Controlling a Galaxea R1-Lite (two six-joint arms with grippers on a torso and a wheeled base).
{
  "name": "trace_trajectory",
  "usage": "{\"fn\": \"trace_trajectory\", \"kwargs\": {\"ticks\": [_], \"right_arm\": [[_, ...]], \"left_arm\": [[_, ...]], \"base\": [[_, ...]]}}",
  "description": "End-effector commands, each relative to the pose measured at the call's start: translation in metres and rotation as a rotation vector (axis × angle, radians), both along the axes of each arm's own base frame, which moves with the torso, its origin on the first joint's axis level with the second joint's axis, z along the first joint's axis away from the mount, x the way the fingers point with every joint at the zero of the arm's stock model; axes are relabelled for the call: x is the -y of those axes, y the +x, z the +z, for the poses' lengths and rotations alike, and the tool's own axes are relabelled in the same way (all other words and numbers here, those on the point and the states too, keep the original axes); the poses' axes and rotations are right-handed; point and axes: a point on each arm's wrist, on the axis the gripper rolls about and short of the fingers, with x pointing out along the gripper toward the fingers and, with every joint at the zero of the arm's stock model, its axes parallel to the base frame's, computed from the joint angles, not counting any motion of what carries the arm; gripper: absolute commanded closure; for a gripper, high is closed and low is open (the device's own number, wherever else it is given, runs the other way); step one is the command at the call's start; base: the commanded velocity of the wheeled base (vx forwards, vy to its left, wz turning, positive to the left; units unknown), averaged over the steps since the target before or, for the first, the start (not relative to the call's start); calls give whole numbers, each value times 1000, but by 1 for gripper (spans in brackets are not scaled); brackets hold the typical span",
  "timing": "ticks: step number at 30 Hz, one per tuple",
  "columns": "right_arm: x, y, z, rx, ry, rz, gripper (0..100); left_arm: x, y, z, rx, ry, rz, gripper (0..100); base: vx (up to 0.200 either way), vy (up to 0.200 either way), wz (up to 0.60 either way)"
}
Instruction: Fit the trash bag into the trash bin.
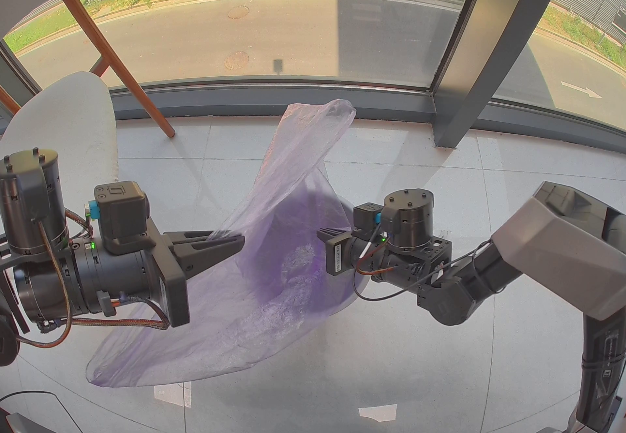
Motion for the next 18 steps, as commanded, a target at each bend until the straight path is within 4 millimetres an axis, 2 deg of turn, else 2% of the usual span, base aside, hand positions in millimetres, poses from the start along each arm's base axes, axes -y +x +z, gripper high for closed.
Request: {"fn": "trace_trajectory", "kwargs": {"ticks": [1,11,18], "right_arm": [[-21,21,-23,-4,-17,-6,100],[-44,43,-8,8,-14,-12,100],[-50,51,-11,18,-12,-17,100]], "left_arm": [[2,4,3,8,-4,-2,100],[11,17,10,25,-8,-6,100],[23,34,17,42,-12,-12,100]], "base": [[0,0,0],[0,0,0],[0,0,0]]}}
